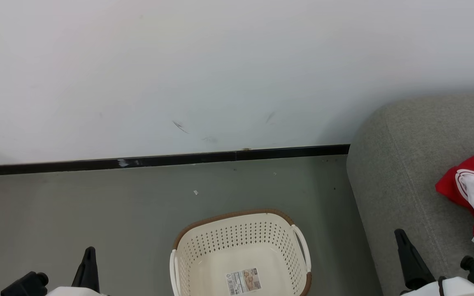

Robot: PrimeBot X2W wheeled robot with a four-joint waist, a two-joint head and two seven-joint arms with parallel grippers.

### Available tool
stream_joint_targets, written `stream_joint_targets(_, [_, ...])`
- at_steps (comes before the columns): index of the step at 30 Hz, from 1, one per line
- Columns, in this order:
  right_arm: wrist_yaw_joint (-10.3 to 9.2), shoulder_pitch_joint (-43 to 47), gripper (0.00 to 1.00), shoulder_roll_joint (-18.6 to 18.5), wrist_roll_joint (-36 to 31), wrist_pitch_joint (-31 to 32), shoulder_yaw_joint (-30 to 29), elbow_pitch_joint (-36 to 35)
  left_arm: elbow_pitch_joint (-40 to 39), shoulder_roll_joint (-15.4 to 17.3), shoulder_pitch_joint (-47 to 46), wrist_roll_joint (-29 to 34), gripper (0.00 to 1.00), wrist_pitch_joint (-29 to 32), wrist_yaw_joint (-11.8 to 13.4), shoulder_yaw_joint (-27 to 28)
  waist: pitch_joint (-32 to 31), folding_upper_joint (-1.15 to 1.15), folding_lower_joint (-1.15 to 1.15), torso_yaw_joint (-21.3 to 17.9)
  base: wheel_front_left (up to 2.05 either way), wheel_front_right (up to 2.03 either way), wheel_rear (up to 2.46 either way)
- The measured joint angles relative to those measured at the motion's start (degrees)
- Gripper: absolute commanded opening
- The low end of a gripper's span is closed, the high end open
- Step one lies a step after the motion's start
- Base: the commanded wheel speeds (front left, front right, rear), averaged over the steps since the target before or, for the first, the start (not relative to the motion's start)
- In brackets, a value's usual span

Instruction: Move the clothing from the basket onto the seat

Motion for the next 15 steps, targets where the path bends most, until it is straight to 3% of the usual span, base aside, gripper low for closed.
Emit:
stream_joint_targets(7, [0.0, -0.99, 0.0, -0.51, 6.95, 1.21, -0.02, 0.93, 0.02, -0.44, -0.32, -4.78, 0.0, 1.33, -1.47, 1.14, -0.12, 0.0, -0.01, 0.02, 0.0, 0.0, 0.0])
stream_joint_targets(15, [0.0, -2.29, 0.0, -1.27, 14.77, 2.52, -0.03, 2.13, 0.13, -1.24, -0.57, -10.0, 0.0, 3.01, -2.99, 2.54, -0.09, 0.0, -0.2, 0.02, 0.0, 0.0, 0.0])
